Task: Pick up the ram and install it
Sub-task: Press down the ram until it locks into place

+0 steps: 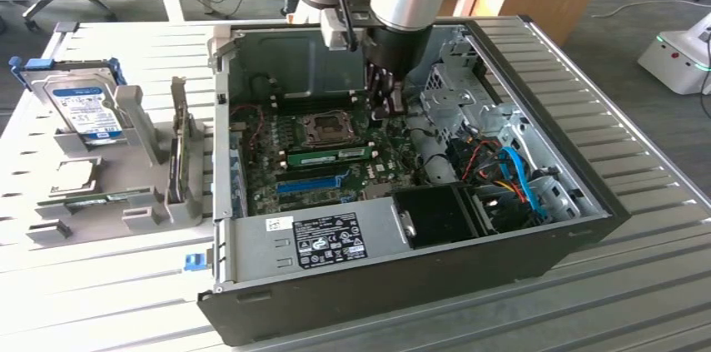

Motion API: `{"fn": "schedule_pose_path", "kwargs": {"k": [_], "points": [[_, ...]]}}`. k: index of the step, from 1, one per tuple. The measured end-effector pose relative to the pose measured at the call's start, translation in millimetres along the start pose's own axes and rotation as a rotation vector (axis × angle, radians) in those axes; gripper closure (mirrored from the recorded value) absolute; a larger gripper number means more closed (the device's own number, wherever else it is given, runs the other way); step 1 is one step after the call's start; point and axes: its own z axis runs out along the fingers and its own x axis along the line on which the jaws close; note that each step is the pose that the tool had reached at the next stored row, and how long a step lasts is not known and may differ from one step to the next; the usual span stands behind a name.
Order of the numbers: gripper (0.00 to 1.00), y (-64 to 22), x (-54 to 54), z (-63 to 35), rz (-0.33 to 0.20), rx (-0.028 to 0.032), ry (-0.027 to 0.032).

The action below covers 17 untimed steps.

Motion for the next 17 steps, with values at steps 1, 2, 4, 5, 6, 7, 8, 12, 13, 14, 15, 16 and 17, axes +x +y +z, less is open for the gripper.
{"fn": "schedule_pose_path", "kwargs": {"k": [1,2,4,5,6,7,8,12,13,14,15,16,17], "points": [[0.89,0.0,0.0,0.8,0.000,0.0000,0.0000],[0.89,-0.1,0.0,1.5,0.000,0.0000,0.0001],[0.89,-0.1,0.1,3.1,0.000,0.0000,0.0000],[0.89,-0.1,0.1,3.8,0.000,0.0000,0.0001],[0.89,-0.2,0.1,4.5,0.000,0.0000,0.0000],[0.89,-0.2,0.1,5.2,0.000,0.0000,0.0000],[0.89,-0.2,0.1,6.0,0.000,0.0000,0.0000],[0.89,-0.3,0.2,9.1,0.000,0.0000,0.0001],[0.89,-0.4,0.2,9.7,0.000,0.0000,0.0001],[0.89,-0.4,0.2,10.4,0.000,-0.0001,0.0001],[0.89,-0.4,0.3,11.1,0.000,0.0000,0.0000],[0.89,-0.4,0.3,11.8,0.000,0.0000,0.0001],[0.89,-0.5,0.3,12.4,0.000,0.0000,0.0001]]}}
